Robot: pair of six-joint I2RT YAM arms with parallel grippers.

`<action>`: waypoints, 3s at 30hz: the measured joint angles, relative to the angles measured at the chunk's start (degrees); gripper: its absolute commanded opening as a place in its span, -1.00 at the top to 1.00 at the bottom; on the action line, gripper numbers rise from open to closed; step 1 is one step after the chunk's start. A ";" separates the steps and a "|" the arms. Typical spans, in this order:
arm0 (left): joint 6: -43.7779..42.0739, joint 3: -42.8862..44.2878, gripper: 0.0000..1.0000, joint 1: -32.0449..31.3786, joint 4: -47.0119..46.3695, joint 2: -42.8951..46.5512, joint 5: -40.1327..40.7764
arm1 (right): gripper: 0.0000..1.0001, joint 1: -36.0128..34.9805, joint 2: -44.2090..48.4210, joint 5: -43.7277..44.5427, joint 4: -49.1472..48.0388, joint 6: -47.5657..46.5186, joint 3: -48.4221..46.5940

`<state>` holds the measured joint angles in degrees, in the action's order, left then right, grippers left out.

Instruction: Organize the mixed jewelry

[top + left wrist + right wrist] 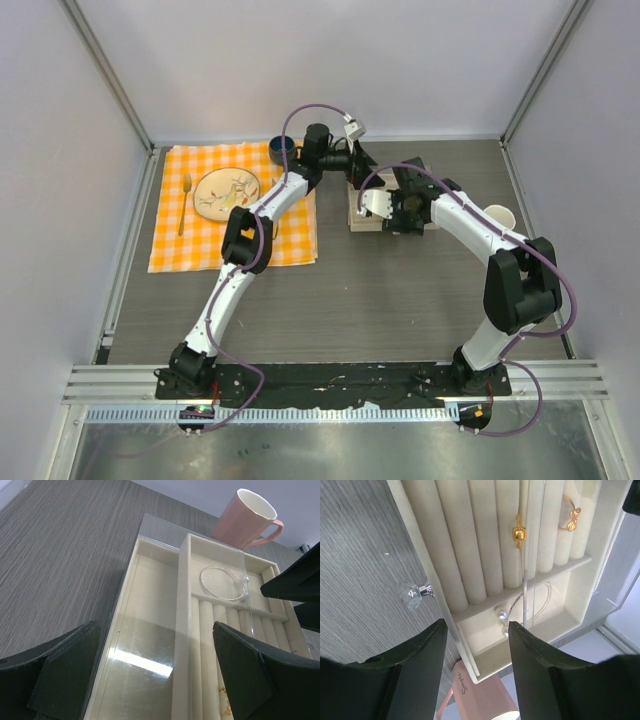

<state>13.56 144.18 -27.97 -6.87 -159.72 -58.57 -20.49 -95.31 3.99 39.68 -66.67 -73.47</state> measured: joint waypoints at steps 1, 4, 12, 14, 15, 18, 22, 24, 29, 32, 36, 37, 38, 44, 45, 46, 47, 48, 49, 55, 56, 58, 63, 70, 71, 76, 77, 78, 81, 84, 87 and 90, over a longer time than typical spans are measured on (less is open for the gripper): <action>0.11 -0.04 -0.99 0.00 -0.11 0.00 0.00 | -0.17 0.00 -0.02 0.02 -0.20 0.39 0.04; 0.85 -0.20 -1.00 0.02 -0.63 0.00 0.02 | -0.19 0.00 -0.28 0.02 -0.70 1.36 0.07; 2.19 -0.87 -1.00 -0.04 -2.34 0.00 -0.22 | -0.24 0.46 -1.20 -1.29 -5.86 4.24 0.07; 2.43 -0.98 -0.99 -0.04 -2.62 0.00 -0.24 | -0.24 0.72 -1.20 -1.60 -6.88 4.66 0.07; 2.54 -1.03 -1.00 -0.04 -2.73 0.00 -0.26 | -0.25 0.83 -1.20 -1.68 -7.41 4.83 0.07; 2.56 -1.11 -0.99 -0.07 -2.82 0.00 -0.57 | -0.26 1.14 -1.22 -1.77 -8.72 5.29 0.07; 2.58 -1.14 -1.00 -0.07 -2.82 0.00 -0.66 | -0.28 1.49 -1.81 -1.75 -9.81 5.75 -0.15; 2.58 -1.18 -1.00 -0.07 -2.84 0.00 -0.66 | -0.28 1.55 -2.54 -1.70 -10.32 6.12 -0.46; 2.58 -1.57 -0.99 -0.07 -3.63 0.00 -1.05 | -0.32 1.88 -4.00 -1.53 -12.17 7.56 -0.68; 2.58 -1.77 -0.99 -0.07 -3.67 0.00 -1.09 | -0.32 1.88 -4.13 -1.22 -13.33 8.55 -0.68; 2.58 -2.38 -0.99 -0.07 -3.58 0.00 -1.09 | -0.33 1.99 -4.31 -0.52 -14.53 9.55 -0.68; 2.58 -2.38 -1.00 -0.07 -3.58 0.00 -1.09 | -0.33 1.99 -4.39 -0.26 -14.71 9.84 -0.68; 2.58 -2.40 -0.99 -0.07 -3.58 0.00 -1.07 | -0.34 1.99 -4.48 -0.04 -14.84 9.99 -0.68; 2.58 -2.40 -0.99 -0.07 -3.58 0.00 -1.05 | -0.34 2.03 -4.52 0.48 -15.15 10.84 -0.68; 2.58 -2.40 -1.00 -0.07 -3.58 0.00 -1.05 | -0.34 2.03 -4.52 0.48 -15.17 10.95 -0.68; 2.58 -2.40 -1.00 -0.07 -3.58 0.00 -1.05 | -0.35 2.08 -4.52 0.44 -15.17 11.04 -0.68; 2.58 -2.40 -1.00 -0.04 -3.58 0.00 -1.03 | -0.35 2.08 -4.52 0.42 -15.17 11.13 -0.68; 2.58 -2.40 -0.99 -0.04 -3.58 0.00 -1.03 | -0.35 2.10 -4.52 0.42 -15.15 11.19 -0.68; 2.58 -2.40 -0.99 -0.04 -3.58 0.00 -1.01 | -0.36 2.10 -4.52 0.42 -15.15 11.30 -0.68; 2.64 -2.40 -1.00 -0.04 -3.58 0.00 -0.70 | -0.39 2.14 -4.48 0.39 -15.26 11.56 -0.52; 2.69 -2.40 -0.99 -0.04 -3.56 0.00 -0.59 | -0.41 2.14 -4.44 0.39 -15.30 11.58 -0.46; 2.78 -2.40 -1.00 -0.02 -3.56 0.00 -0.35 | -0.43 2.19 -4.17 0.37 -15.58 11.67 -0.17; 2.82 -2.40 -1.00 0.20 -3.50 0.02 1.09 | -0.46 2.23 -2.34 -0.07 -15.85 12.17 1.31; 2.80 -2.40 -1.00 0.85 -2.45 1.14 4.22 | -0.49 2.01 0.98 -0.63 -15.26 13.11 2.99; 2.75 -2.40 -1.00 0.98 -2.14 1.66 4.68 | -0.49 1.97 1.36 -0.61 -15.17 13.16 3.10; 2.58 -3.04 -0.99 1.75 -1.68 5.03 6.16 | -0.51 1.84 2.99 -0.61 -14.58 13.70 4.02; 2.56 -3.26 -0.99 1.92 -1.53 5.86 6.32 | -0.52 1.84 3.32 -0.61 -14.29 13.88 4.20; 2.56 -3.52 -0.99 2.08 -1.31 6.62 6.62 | -0.52 1.86 3.76 -0.61 -14.14 14.05 4.42; 2.54 -4.57 -1.00 2.69 -0.42 9.44 7.45 | -0.62 1.86 5.81 -0.42 -13.73 15.08 5.31; 2.29 -6.91 -1.00 3.41 2.05 12.96 8.87 | -0.70 1.97 8.44 -0.15 -13.27 17.14 5.46; 0.68 -10.38 -1.00 4.28 7.08 18.03 12.48 | -0.90 2.75 11.41 -0.17 -13.14 20.41 5.33; -2.03 -15.41 -0.99 4.83 12.85 24.48 17.79 | -0.92 4.28 12.83 -0.37 -12.68 24.02 4.09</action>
<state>11.53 128.77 -23.14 5.98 -135.24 -40.77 -16.21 -82.48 3.62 27.00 -42.65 -69.38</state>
